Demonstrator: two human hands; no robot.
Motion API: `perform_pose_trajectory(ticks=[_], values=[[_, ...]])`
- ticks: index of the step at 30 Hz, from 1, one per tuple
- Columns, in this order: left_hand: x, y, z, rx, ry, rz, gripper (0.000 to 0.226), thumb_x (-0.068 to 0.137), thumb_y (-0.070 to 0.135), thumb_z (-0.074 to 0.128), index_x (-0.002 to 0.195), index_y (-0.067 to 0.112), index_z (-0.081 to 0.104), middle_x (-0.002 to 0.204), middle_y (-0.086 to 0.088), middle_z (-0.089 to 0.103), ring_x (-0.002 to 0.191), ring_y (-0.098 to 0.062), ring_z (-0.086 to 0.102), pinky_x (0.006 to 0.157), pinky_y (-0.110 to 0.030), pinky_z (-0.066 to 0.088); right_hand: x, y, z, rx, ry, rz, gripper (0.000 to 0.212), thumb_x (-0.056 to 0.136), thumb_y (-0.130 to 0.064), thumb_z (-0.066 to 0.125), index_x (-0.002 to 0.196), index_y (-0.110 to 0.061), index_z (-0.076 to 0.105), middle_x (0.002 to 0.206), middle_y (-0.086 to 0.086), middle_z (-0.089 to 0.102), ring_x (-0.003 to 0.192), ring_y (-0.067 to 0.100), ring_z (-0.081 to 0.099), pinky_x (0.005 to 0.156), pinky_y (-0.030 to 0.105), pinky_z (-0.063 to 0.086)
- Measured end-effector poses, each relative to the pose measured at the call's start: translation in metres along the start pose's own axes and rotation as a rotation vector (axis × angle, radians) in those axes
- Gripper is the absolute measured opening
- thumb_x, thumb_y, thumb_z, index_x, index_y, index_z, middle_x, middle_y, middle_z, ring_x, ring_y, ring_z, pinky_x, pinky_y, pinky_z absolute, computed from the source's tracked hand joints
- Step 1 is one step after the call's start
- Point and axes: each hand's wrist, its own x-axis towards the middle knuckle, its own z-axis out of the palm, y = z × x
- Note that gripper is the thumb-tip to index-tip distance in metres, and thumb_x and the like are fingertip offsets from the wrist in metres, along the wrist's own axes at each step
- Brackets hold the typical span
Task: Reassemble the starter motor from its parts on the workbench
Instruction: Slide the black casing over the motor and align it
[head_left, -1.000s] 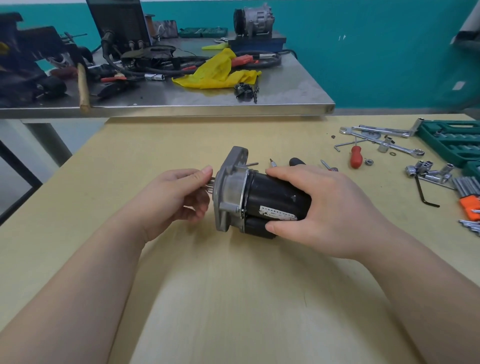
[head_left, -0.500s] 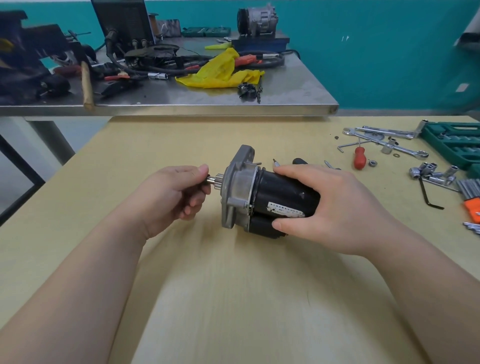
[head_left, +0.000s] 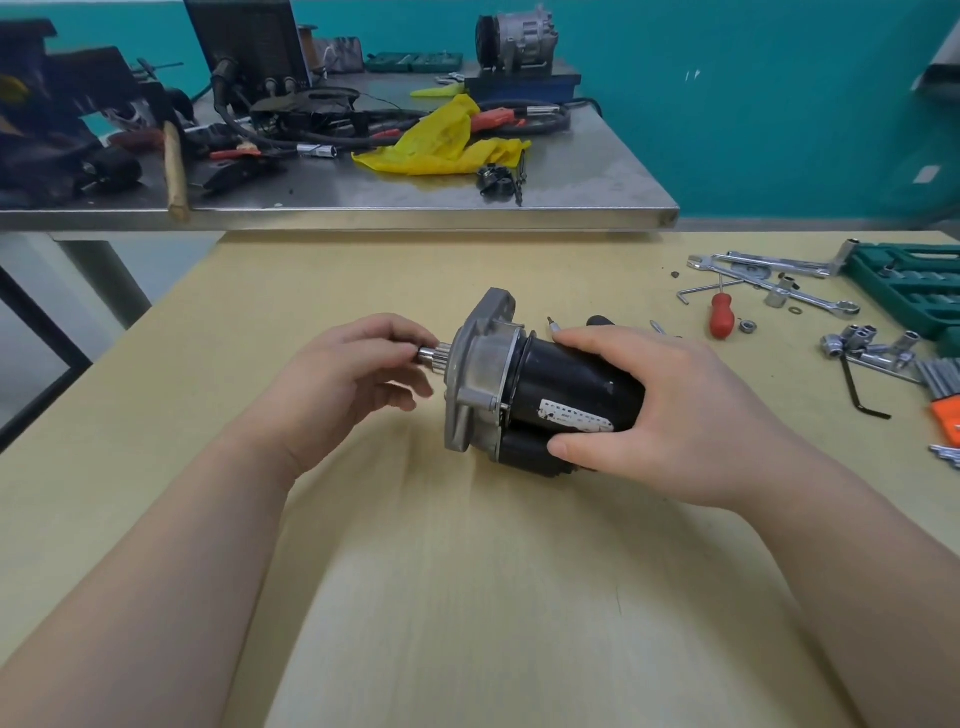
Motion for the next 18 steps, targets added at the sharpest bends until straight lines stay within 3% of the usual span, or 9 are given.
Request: perform_pose_trajectory(ticks=[3,6,8,11,14,18], values=[[0.000,-0.005,0.013,-0.027,-0.081,0.067,0.052,0.093,0.046,0.068,0.132,0.011,0.070,0.128,-0.008,0.073,0.114,-0.026,0.069,0.090,-0.040,0.057,0.000,0.002,-0.001,0.001,-0.021,-0.011,0.074,0.067,-0.061,0.072,0.137,-0.054,0.048,0.120,-0.036,0.057,0.113,-0.008,0.056,0.094,0.031,0.053],[-0.001,-0.009,0.014,-0.096,-0.191,0.094,0.077,0.079,0.046,0.092,0.145,0.014,0.065,0.145,-0.017,0.066,0.130,-0.038,0.066,0.097,-0.044,0.059,-0.001,0.004,-0.004,0.024,-0.052,-0.017,0.070,0.070,-0.052,0.072,0.136,-0.051,0.050,0.120,-0.033,0.058,0.115,-0.006,0.057,0.095,0.028,0.053],[0.000,-0.010,0.007,-0.164,-0.250,0.088,0.080,0.073,0.035,0.099,0.144,0.014,0.068,0.145,-0.019,0.066,0.129,-0.042,0.066,0.098,-0.048,0.059,-0.001,0.003,-0.005,0.046,-0.051,-0.021,0.068,0.070,-0.049,0.073,0.134,-0.050,0.051,0.119,-0.030,0.060,0.114,-0.003,0.060,0.094,0.032,0.055],[0.002,-0.011,0.007,-0.201,-0.241,0.067,0.083,0.064,0.028,0.104,0.140,0.023,0.072,0.142,-0.011,0.069,0.121,-0.034,0.071,0.093,-0.045,0.062,-0.001,0.003,-0.005,0.070,-0.039,-0.030,0.065,0.070,-0.050,0.075,0.132,-0.050,0.054,0.117,-0.030,0.062,0.112,-0.001,0.062,0.092,0.035,0.055],[0.004,-0.013,0.009,-0.231,-0.215,0.052,0.100,0.056,0.022,0.107,0.146,0.032,0.065,0.151,-0.006,0.064,0.114,-0.031,0.073,0.087,-0.044,0.064,-0.002,0.004,-0.004,0.079,-0.029,-0.052,0.065,0.070,-0.050,0.077,0.132,-0.051,0.056,0.118,-0.034,0.060,0.112,-0.004,0.061,0.091,0.028,0.053],[0.003,-0.010,0.010,-0.221,-0.231,0.047,0.097,0.057,0.022,0.106,0.145,0.028,0.068,0.145,-0.015,0.067,0.119,-0.035,0.072,0.090,-0.046,0.063,-0.002,0.006,-0.004,0.114,-0.028,-0.066,0.063,0.072,-0.051,0.078,0.130,-0.054,0.055,0.119,-0.035,0.061,0.112,-0.005,0.062,0.087,0.021,0.051]])
